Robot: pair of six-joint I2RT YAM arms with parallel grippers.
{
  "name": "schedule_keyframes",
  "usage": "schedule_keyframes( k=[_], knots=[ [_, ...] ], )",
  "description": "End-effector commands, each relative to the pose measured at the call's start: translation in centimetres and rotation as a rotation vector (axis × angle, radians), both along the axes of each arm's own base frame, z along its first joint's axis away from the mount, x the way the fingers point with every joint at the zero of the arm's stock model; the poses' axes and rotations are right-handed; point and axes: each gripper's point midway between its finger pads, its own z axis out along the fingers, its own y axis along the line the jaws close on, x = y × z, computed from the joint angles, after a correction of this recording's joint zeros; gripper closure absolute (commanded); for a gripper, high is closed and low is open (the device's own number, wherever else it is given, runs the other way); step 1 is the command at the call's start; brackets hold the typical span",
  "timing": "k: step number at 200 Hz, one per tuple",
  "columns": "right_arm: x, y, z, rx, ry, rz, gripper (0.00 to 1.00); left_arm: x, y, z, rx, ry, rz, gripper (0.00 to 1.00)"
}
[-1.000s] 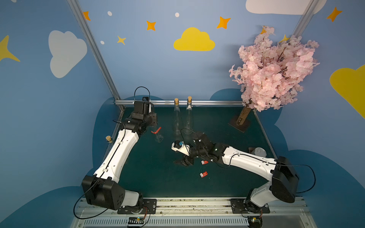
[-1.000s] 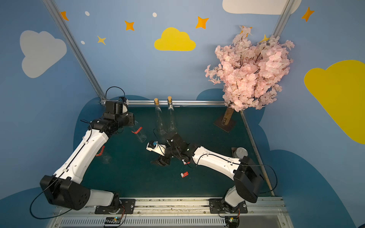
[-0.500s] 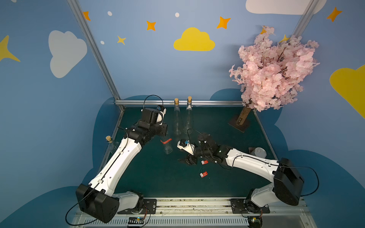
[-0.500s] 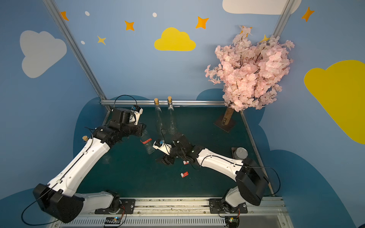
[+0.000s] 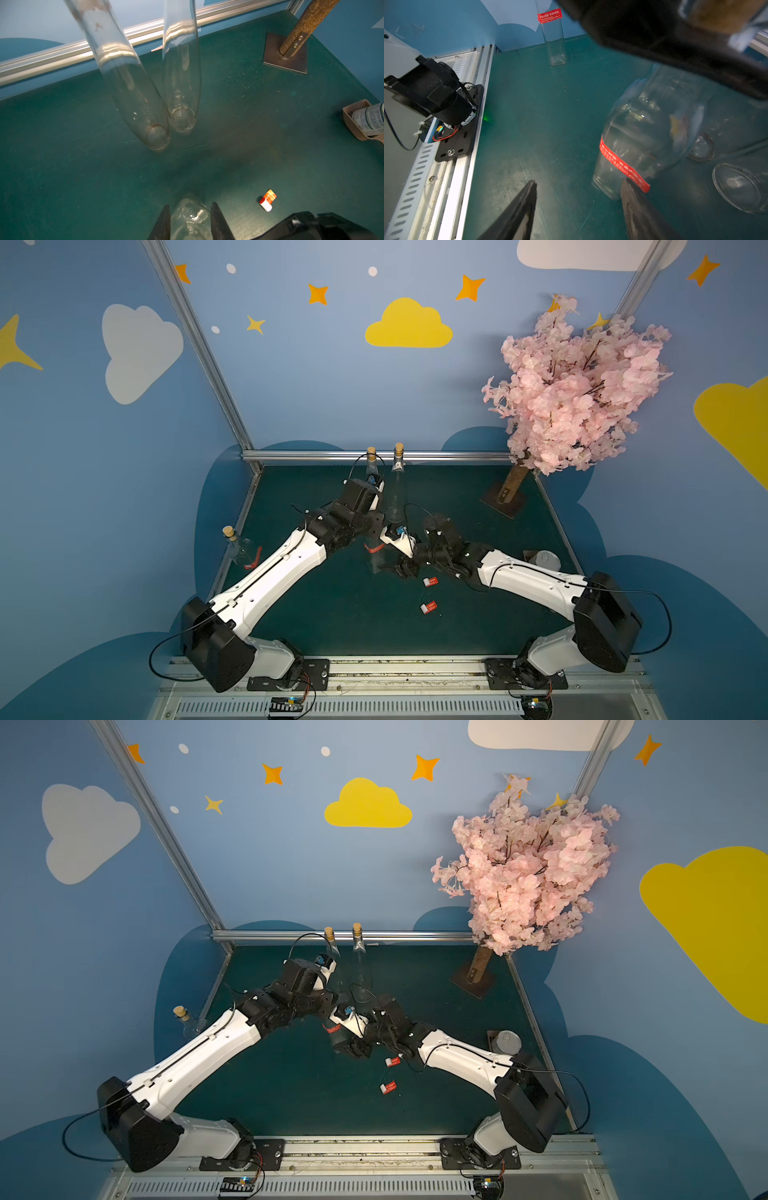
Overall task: Remove the label from the bottle
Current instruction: Place the bottle at the center of the board.
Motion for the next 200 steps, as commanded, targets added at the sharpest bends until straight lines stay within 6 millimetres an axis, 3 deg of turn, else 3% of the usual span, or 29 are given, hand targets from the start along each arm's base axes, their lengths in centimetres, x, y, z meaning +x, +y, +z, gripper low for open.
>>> schedule_keyframes(
  k=[1,64,125,140,170,200],
  knots=[
    [0.2,-0.4,0.9,0.038,0.000,-0.007,0.34,1.0,-0.8,2.5,-0.042,-0.094,0.017,0.97],
    [0.6,-1.0,0.3,0.037,0.018,-0.020,0.35,0.2,-1.7,1.2,-0.036,-0.099,-0.060,0.80],
    [0.5,-1.1,0.5,0.049,0.002,0.014,0.35,-0.1,-2.5,-0.1,-0.023,-0.078,-0.120,0.75],
    [0.6,-1.1,0.8,0.056,-0.016,0.026,0.35,-0.1,-2.3,-0.1,-0.011,-0.084,-0.121,0.66],
    [1.0,-1.1,1.5,0.066,-0.048,0.034,0.35,-0.2,-1.9,0.8,-0.005,-0.119,-0.122,0.40],
    [1.2,-1.2,2.1,0.079,-0.086,0.082,0.35,-1.0,-2.6,1.4,-0.078,-0.171,-0.174,0.27]
  ],
)
